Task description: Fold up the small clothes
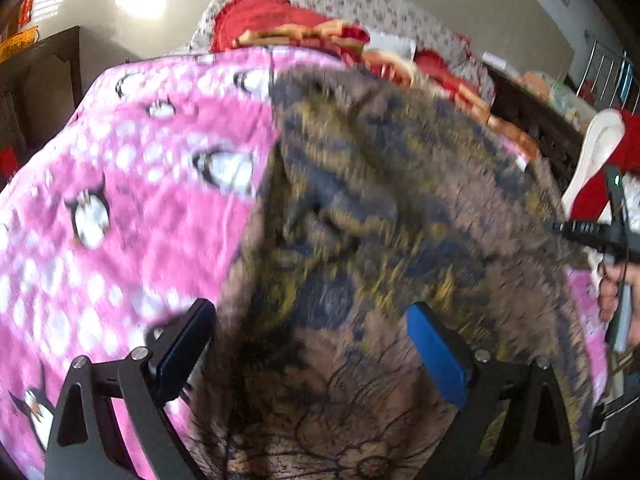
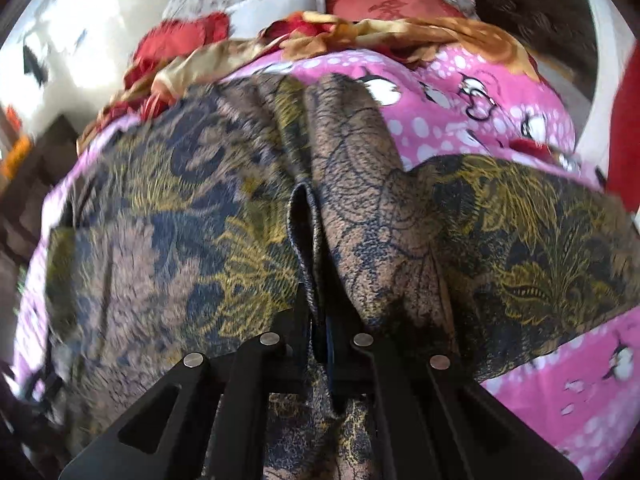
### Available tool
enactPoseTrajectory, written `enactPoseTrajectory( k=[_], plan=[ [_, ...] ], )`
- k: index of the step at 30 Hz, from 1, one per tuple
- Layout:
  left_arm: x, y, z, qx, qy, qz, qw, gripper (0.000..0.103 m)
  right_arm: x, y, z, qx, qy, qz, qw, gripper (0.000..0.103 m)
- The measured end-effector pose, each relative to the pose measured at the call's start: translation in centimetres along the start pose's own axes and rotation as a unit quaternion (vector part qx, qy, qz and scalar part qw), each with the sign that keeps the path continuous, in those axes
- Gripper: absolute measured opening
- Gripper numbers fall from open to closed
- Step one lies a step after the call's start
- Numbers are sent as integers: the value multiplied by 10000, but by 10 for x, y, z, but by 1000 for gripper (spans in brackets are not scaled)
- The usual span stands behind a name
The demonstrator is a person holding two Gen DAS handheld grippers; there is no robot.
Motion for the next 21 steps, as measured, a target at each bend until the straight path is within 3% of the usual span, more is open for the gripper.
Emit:
enactPoseTrajectory(
  k=[5, 9, 10, 11, 12, 14, 16, 18, 21],
  plan=[
    [-56, -22, 26, 239, 153, 831, 9961, 99, -8, -58, -3, 51, -167, 861, 9961, 18],
    [-76, 6, 53, 556, 261, 593, 9963, 99, -6, -86, -12, -113, -184, 1487, 9886, 25],
    [-74, 16, 54, 472, 224, 475, 9975, 97, -7, -81, -19, -234, -228, 1438, 9891, 25],
    [-70, 27, 55, 361, 259, 333, 9985, 85, -3, -70, -27, -311, -346, 1229, 9913, 25],
    [-64, 39, 54, 220, 320, 148, 9991, 60, 1, -57, -34, -279, -492, 979, 9936, 25],
    [-52, 62, 43, -197, 325, -223, 9990, 40, 11, -30, -40, -40, -661, 519, 9965, 25],
    [-48, 64, 34, -141, 340, -87, 9993, 36, 26, 1, -34, -8, -550, 47, 9985, 25],
    [-50, 62, 32, -224, 438, -110, 9987, 37, 30, 0, -32, -89, -529, 393, 9978, 28],
    [-63, 58, 27, -344, 276, -64, 9990, 37, 23, 1, -34, -120, -688, 13, 9976, 29]
  ],
)
Point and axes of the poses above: each gripper's, at about its wrist camera, not at the fingertips, and y roughly the way its jaws point, z to its right, x to its underside, the point moved 3 cm from there along y, roughly the way its jaws point, and after that the axes turned 9 degrees about -y, right-handed, at the moved point
